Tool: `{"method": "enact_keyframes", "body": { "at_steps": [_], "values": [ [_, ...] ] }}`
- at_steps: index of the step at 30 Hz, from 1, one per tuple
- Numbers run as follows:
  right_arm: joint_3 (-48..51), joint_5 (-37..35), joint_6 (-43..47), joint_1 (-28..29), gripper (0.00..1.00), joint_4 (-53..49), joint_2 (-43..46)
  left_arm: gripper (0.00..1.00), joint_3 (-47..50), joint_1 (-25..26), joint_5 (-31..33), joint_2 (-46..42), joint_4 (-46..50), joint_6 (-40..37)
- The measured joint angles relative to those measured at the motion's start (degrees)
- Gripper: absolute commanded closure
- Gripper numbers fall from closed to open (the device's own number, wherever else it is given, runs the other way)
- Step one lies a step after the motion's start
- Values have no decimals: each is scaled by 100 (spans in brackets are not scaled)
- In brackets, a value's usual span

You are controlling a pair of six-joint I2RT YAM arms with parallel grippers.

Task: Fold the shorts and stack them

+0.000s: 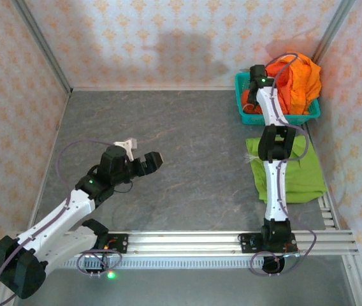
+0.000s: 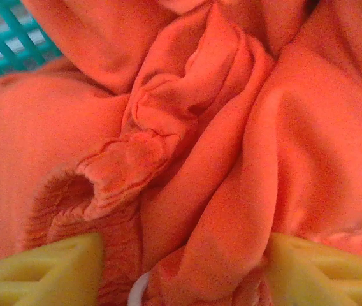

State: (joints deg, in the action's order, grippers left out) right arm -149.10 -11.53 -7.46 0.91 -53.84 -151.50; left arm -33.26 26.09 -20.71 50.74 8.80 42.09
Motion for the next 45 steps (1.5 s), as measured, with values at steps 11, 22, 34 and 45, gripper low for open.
{"method": "enact_keyframes", "body": {
  "at_steps": [11, 22, 34, 45],
  "values": [
    [-22, 52, -26, -11, 100, 74, 20, 0, 129, 0, 42, -11, 90, 0],
    [57, 496, -262, -4, 100, 415, 1478, 0, 168, 0, 68, -46, 90, 0],
    [57, 798, -474, 72, 100, 629, 2557, 0, 192, -37, 83, -61, 87, 0],
    [57, 1915, -841, 409, 100, 1187, 3611, 0, 195, -37, 166, -61, 85, 0]
  ]
}}
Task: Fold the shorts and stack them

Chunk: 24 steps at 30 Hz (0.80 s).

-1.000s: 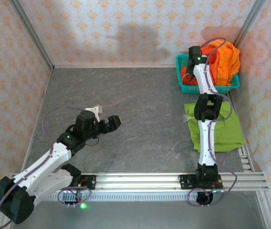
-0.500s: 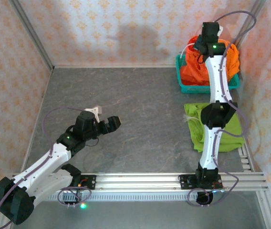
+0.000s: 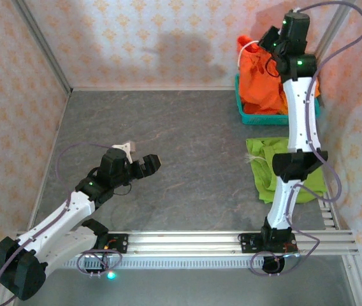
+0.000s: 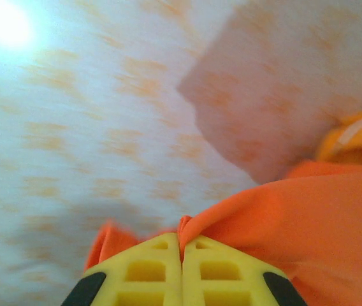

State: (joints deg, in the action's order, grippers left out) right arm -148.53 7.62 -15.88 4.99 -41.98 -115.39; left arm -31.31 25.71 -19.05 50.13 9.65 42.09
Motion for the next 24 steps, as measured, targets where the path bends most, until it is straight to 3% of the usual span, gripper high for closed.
{"method": "enact_keyframes", "body": {
  "at_steps": [8, 15, 18, 21, 23, 24],
  "values": [
    [-361, 621, 481, 1519, 100, 501, 575, 0, -2, 0, 7, -11, 4, 0],
    [-72, 1237, 1268, 2363, 100, -15, 671, 0, -2, 0, 168, -374, 50, -2],
    [955, 1432, 1613, 2599, 100, -223, 1049, 0, -2, 0, 245, -706, 46, -11],
    [2682, 1460, 1840, 2673, 100, -168, 1698, 0, -2, 0, 315, -1058, 39, -33],
    [4083, 1340, 1971, 2660, 88, 101, 2245, 0, 0, 0, 345, -1237, 35, -63],
    [4776, 1246, 2026, 2653, 70, 229, 2520, 0, 0, 0, 350, -1309, 26, -70]
  ]
}}
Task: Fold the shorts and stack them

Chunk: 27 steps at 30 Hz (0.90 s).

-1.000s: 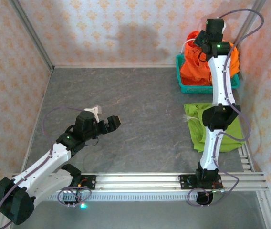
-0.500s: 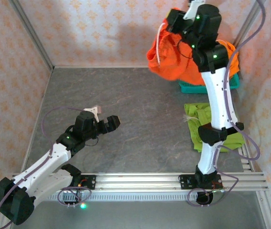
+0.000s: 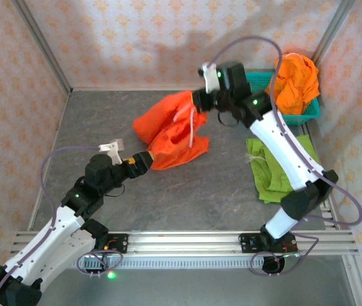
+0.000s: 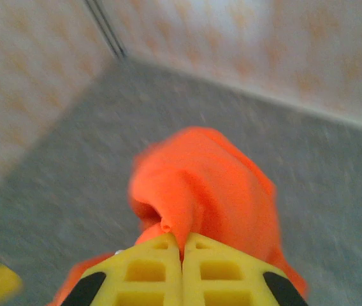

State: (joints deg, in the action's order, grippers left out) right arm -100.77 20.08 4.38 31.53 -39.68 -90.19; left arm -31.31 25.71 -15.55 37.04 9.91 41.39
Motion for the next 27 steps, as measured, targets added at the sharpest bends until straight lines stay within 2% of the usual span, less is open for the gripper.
{"method": "enact_keyframes", "body": {
  "at_steps": [1, 3, 4, 6, 11, 14, 21, 27],
  "values": [
    [597, -140, 68, -9, 55, 173, 238, 0, 0, 0, 2, -59, -17, -20],
    [1628, -560, 177, -11, 35, 457, 678, 0, 0, 0, 2, -92, -31, -61],
    [1998, -804, 190, -24, 29, 525, 846, 0, 0, 0, 2, -85, -28, -81],
    [2312, -1143, 144, -105, 25, 525, 1036, 0, 0, 0, 0, -7, -28, -98],
    [2376, -1150, -481, -337, 27, 632, 1320, 0, 0, 0, 2, 435, -24, -87],
    [2841, -881, -1088, -177, 29, 800, 1613, 0, 0, 0, 7, 629, -26, -31],
    [4330, -1126, -1534, 1305, 27, 535, 1832, 0, 0, -39, 46, 892, -22, 79],
    [4813, -1733, -1401, 2406, 28, 105, 1858, 0, -2, -293, 107, 1185, 74, 208]
  ]
}}
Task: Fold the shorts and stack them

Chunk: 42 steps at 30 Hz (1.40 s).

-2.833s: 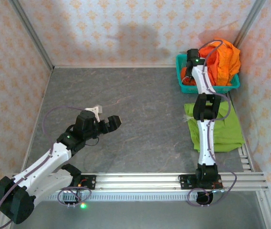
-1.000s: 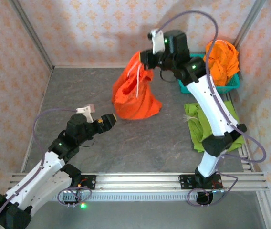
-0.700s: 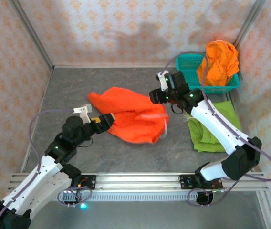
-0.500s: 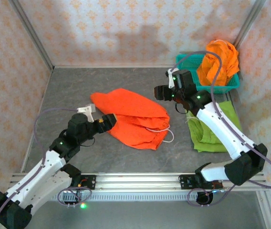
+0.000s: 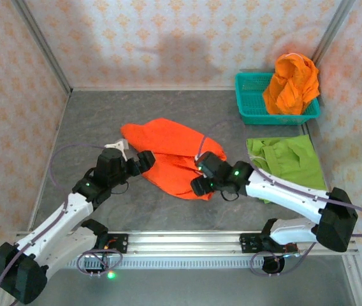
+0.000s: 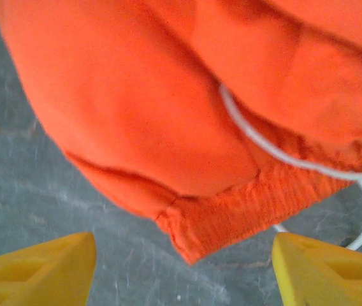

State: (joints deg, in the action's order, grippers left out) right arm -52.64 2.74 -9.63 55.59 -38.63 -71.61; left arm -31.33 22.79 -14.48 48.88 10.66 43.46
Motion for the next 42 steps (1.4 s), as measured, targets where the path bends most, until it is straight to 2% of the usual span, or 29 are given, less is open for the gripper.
{"method": "enact_keyframes", "body": {
  "at_steps": [6, 14, 22, 26, 28, 30, 31, 37, 42],
  "values": [
    [-83, -651, 778, 774, 30, -247, -424, 0, 0, -299, -2, 181, 177, 151],
    [-243, -1231, 1860, 883, 36, -723, -1606, 0, -11, -382, -4, 136, 348, 157],
    [-245, -1497, 2179, 887, 53, -634, -2367, 0, -11, -422, -2, 83, 396, 168],
    [-245, -1626, 2216, 896, 67, -590, -2614, 0, -11, -481, 4, -17, 424, 168],
    [-249, -1694, 2243, 920, 76, -568, -2616, 0, -11, -485, 42, -55, 459, 168],
    [-251, -1801, 2243, 918, 94, -507, -2603, 0, -11, -485, 116, -79, 522, 170],
    [-256, -1843, 2264, 907, 98, -474, -2581, 0, -11, -485, 153, -87, 546, 181],
    [-498, -1947, 2210, 619, 100, -374, -1840, 1, -11, -485, 411, -140, 632, 509],
    [-1121, -1899, 2103, 195, 100, -26, -619, 1, -11, -485, 470, -140, 629, 931]
  ]
}}
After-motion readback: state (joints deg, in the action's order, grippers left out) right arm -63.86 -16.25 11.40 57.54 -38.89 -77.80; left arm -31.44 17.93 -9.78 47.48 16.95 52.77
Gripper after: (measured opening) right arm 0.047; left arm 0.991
